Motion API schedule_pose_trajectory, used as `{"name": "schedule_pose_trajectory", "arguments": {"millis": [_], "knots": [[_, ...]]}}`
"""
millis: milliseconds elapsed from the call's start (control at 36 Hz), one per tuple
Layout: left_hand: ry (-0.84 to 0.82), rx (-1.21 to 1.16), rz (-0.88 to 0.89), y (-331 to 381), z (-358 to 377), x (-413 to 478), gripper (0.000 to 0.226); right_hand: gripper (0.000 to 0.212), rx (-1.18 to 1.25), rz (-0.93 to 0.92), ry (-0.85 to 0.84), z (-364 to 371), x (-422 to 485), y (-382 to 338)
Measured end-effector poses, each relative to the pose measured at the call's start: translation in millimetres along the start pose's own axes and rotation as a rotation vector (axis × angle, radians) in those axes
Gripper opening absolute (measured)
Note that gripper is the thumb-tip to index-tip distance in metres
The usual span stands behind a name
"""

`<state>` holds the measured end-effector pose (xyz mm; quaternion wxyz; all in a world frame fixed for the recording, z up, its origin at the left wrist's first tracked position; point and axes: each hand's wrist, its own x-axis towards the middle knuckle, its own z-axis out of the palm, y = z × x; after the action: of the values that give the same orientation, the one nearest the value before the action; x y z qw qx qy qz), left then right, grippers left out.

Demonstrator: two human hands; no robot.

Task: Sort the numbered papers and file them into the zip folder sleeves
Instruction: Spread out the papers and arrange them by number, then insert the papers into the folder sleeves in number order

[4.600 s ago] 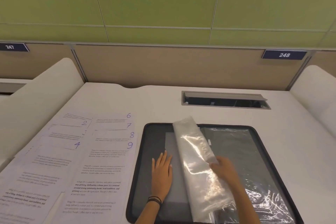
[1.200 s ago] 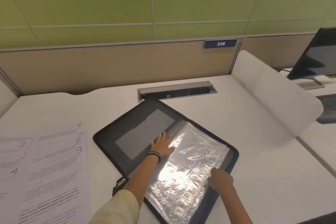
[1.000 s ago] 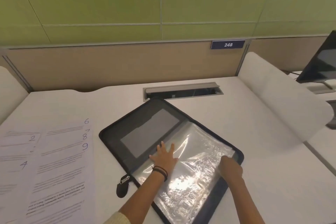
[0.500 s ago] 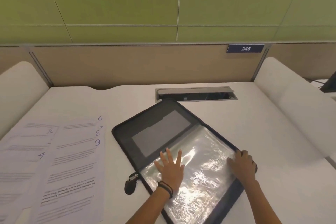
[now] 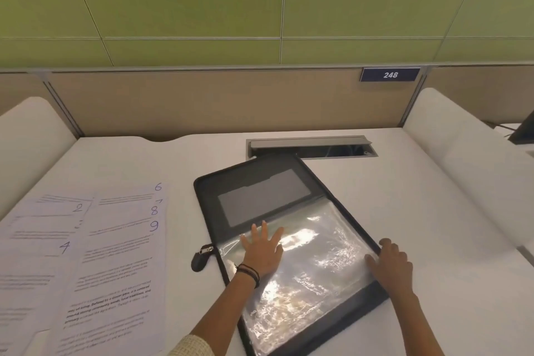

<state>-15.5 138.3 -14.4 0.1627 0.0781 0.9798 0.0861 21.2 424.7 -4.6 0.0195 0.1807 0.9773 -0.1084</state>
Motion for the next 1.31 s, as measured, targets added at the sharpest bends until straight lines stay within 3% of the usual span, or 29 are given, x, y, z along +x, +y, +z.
{"name": "schedule_pose_trajectory", "arguments": {"millis": [83, 250, 500, 667, 750, 806, 833, 972, 1167, 1306], "knots": [[-0.003, -0.033, -0.008, -2, -6, 2, 0.058, 0.043, -0.084, 0.007, -0.017, -2, -11, -3], [-0.014, -0.064, -0.028, -3, -3, 15, 0.129, 0.020, -0.131, 0.030, -0.154, -4, -24, -11], [0.036, -0.039, 0.019, -10, 8, 18, 0.144, 0.025, -0.160, -0.018, -0.331, -16, -25, -27], [0.023, -0.085, 0.086, -22, 9, 12, 0.135, 0.022, -0.146, 0.035, -0.313, -27, -21, -37], [0.002, -0.104, 0.124, -31, 2, 2, 0.097, 0.018, -0.090, 0.085, -0.266, -23, -19, -47], [0.002, -0.160, 0.162, -39, -4, -7, 0.063, 0.026, -0.054, 0.095, -0.250, -19, -17, -56], [0.004, -0.206, 0.188, -43, -8, -11, 0.056, 0.030, -0.036, 0.095, -0.238, -16, -16, -61], [0.017, -0.478, 0.215, -82, -24, -32, 0.051, 0.054, 0.064, -0.020, -0.128, 0, -9, -102], [0.359, -0.662, 0.113, -186, -42, -72, 0.030, 0.052, 0.377, -0.288, -0.132, 22, -31, -208], [0.606, -0.684, -0.068, -280, -41, -102, 0.024, 0.046, 0.471, -0.482, -0.204, 41, -67, -288]]}}
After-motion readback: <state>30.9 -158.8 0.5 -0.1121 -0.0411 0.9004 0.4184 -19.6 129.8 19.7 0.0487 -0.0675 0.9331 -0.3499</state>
